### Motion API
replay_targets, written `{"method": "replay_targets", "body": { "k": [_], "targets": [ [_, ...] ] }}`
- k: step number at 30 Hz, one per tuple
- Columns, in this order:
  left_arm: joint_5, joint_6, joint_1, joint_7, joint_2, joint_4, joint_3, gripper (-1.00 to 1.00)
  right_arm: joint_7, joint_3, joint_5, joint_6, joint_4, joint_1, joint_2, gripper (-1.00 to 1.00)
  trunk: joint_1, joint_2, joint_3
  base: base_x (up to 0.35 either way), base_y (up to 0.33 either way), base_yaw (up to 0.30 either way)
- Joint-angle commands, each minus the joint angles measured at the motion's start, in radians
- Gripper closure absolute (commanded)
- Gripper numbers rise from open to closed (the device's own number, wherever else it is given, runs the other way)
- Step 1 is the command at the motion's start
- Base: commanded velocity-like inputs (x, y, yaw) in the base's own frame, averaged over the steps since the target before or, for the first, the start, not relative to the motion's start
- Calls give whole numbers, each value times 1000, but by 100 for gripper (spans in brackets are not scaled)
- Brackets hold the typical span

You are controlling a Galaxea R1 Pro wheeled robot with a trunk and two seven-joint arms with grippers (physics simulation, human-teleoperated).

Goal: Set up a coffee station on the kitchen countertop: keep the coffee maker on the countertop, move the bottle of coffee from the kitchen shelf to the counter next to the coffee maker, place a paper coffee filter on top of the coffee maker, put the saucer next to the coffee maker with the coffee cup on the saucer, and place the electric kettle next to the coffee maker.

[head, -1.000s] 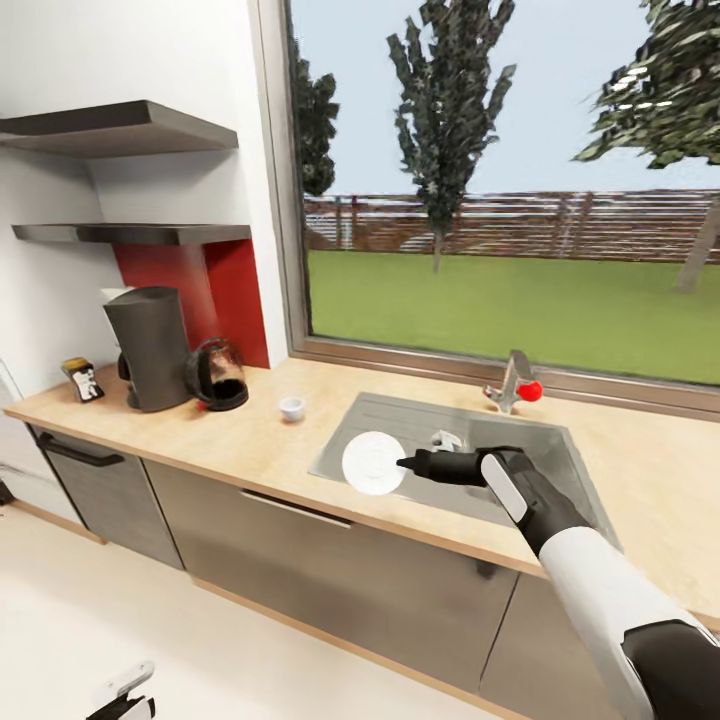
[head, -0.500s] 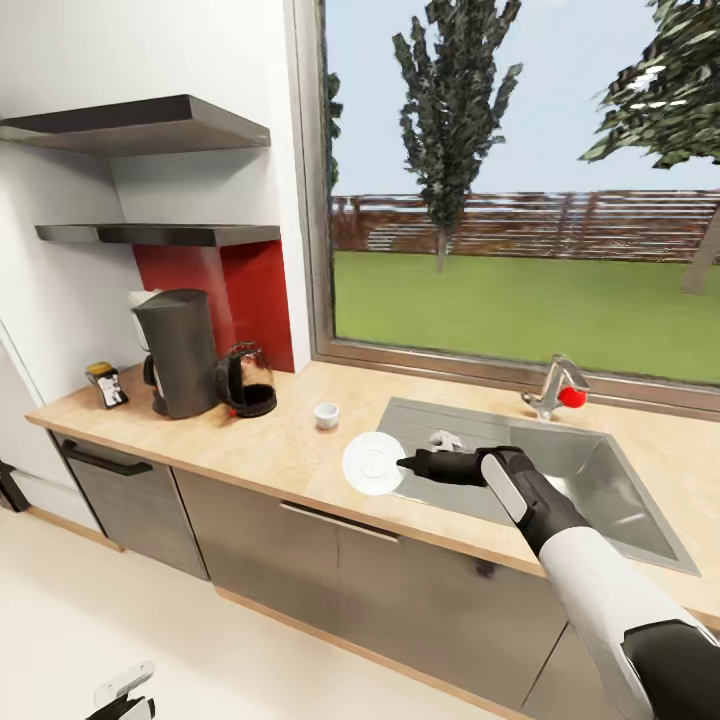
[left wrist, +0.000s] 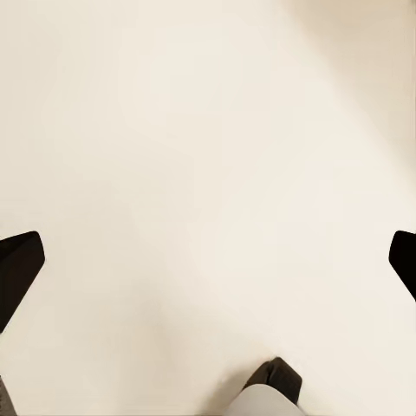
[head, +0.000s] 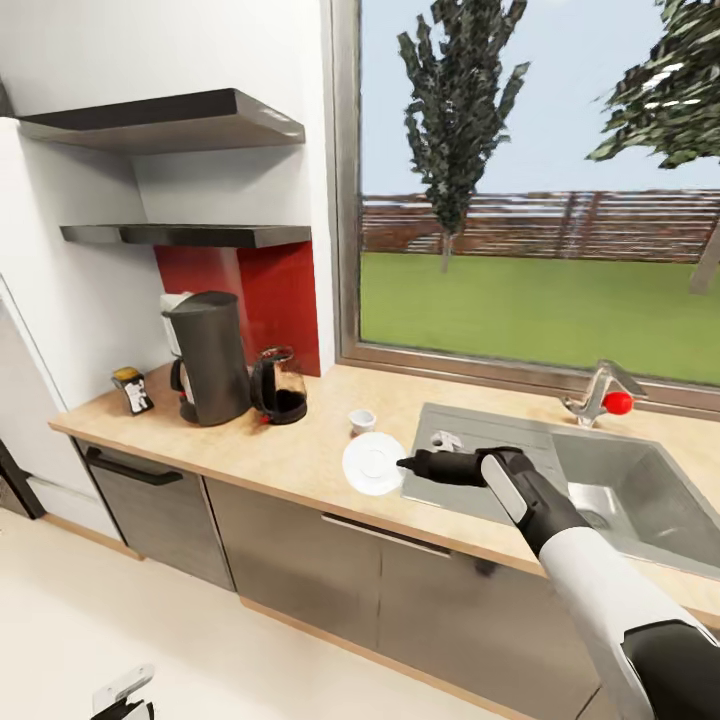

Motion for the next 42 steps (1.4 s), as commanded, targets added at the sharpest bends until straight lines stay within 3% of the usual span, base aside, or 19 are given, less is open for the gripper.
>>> {"method": "replay_targets", "body": {
  "k": [1, 28, 31, 33, 35, 39, 42],
  "targets": [
    [-2, 0, 0, 2, 0, -1, 8, -100, 2, 2, -2, 2, 3, -1, -1, 100, 1, -2, -2, 110, 347, 0],
    [-2, 0, 0, 1, 0, -1, 8, -100, -3, 1, 3, 9, 11, -1, 7, 100, 1, -2, -2, 110, 347, 0],
    [-2, 0, 0, 1, 0, -1, 8, -100, -6, -1, 3, 10, 48, -1, 9, 100, 1, -2, -2, 110, 348, 0],
    [-2, 0, 0, 2, 0, -1, 8, -100, -20, -11, -1, 10, 124, -2, 11, 100, 1, -2, -2, 110, 347, 0],
    [-2, 0, 0, 2, 0, -1, 8, -100, -38, -33, -4, 9, 176, -1, 12, 100, 1, -2, -2, 110, 347, 0],
    [-1, 0, 0, 2, 0, -1, 8, -100, -178, -158, -8, 5, 228, -1, 62, 100, 1, -2, -2, 110, 347, 0],
    [-1, 1, 0, 3, 0, -1, 8, -100, -214, -210, -9, 1, 231, -1, 71, 100, 1, -2, -2, 110, 347, 0]
  ]
}}
